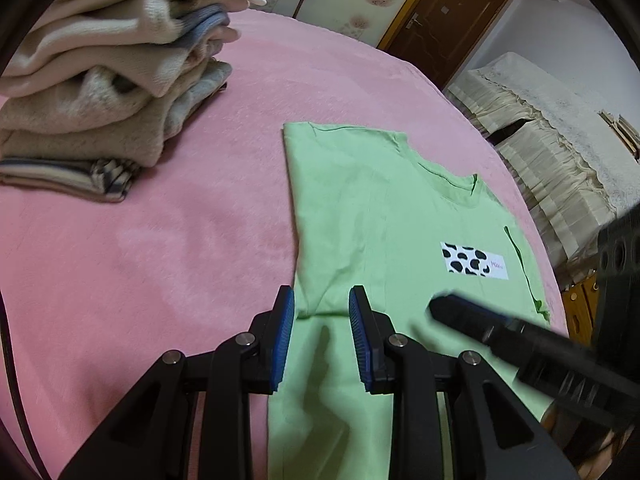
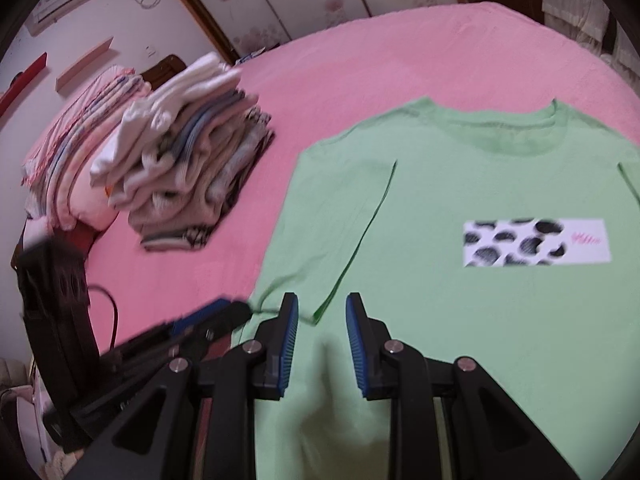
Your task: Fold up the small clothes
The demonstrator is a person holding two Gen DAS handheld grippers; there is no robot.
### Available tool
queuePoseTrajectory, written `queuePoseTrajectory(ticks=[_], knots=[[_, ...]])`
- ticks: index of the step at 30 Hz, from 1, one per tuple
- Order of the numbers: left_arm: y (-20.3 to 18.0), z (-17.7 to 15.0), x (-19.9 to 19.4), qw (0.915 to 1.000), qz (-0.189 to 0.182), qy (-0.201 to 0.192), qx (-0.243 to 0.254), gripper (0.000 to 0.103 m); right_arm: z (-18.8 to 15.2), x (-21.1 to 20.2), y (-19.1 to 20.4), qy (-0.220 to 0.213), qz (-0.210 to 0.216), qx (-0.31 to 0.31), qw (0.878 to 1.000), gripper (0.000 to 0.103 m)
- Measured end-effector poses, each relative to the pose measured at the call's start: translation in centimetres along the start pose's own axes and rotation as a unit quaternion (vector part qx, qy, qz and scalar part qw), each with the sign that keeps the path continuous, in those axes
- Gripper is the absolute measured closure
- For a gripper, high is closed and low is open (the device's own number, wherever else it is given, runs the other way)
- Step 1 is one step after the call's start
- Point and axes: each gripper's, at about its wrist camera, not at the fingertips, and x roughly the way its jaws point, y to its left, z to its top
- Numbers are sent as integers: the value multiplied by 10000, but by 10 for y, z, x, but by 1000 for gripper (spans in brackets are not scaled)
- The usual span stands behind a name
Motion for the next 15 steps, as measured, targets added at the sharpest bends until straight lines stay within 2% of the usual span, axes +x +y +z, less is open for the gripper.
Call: queuePoseTrajectory(ticks=[3,7,13,15], knots=[[-1,6,12,9999,65,145,63,77,-4,9,6,93,70,-8,9999,78],[9,6,31,9983,400,424,84,79,-5,22,13,165,3,-120,9998,78],[25,1,29,9989,205,396,-137,79,-5,38,12,195,-85,-161,9996,78],[30,0,28,9989,210,379,-162,79,-6,46,10,240,-261,-190,9992,78]])
